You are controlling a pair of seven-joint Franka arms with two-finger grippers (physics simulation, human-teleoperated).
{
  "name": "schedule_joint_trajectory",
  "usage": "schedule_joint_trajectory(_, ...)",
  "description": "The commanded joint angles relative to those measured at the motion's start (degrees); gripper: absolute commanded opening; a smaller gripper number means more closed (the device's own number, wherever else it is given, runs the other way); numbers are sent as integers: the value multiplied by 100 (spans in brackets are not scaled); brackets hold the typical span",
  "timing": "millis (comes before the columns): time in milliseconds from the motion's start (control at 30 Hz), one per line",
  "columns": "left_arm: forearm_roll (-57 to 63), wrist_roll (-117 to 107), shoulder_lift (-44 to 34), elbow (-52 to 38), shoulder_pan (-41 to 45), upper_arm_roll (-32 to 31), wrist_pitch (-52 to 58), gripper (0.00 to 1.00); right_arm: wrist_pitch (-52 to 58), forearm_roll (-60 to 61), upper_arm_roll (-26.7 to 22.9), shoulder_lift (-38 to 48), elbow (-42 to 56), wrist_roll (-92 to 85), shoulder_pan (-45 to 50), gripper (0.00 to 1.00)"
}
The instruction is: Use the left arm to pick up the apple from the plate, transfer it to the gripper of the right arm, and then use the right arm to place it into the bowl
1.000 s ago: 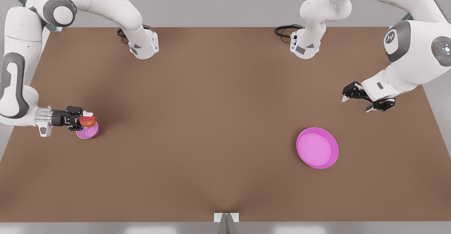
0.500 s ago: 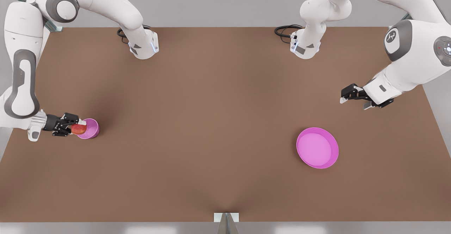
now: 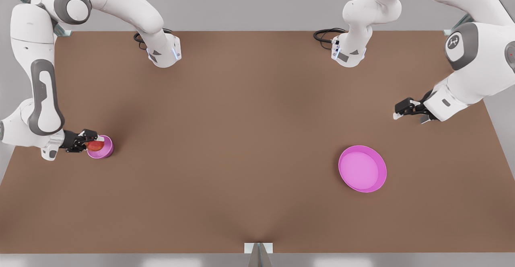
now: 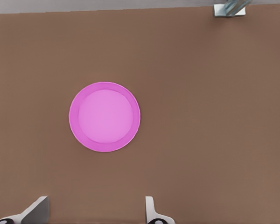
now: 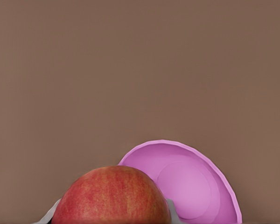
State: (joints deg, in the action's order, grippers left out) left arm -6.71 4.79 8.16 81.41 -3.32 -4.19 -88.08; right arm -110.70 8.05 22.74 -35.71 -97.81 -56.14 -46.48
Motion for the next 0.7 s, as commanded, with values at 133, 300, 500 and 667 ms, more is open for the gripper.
schedule_joint_trajectory(133,267,-374,-16,-3,33,-20,19,100,-197,-111,-50,-33,-10,719,-10,76)
schedule_joint_trajectory(300,258,-391,-34,-3,42,-29,28,100,-197,-111,-50,-59,-1,719,-10,100)
schedule_joint_trajectory(500,258,-382,-34,-3,42,-38,28,100,145,-1200,916,969,570,1219,16,100)
schedule_joint_trajectory(667,293,-356,-25,-108,42,-46,45,100,760,-2194,570,1969,1449,2342,2235,100)
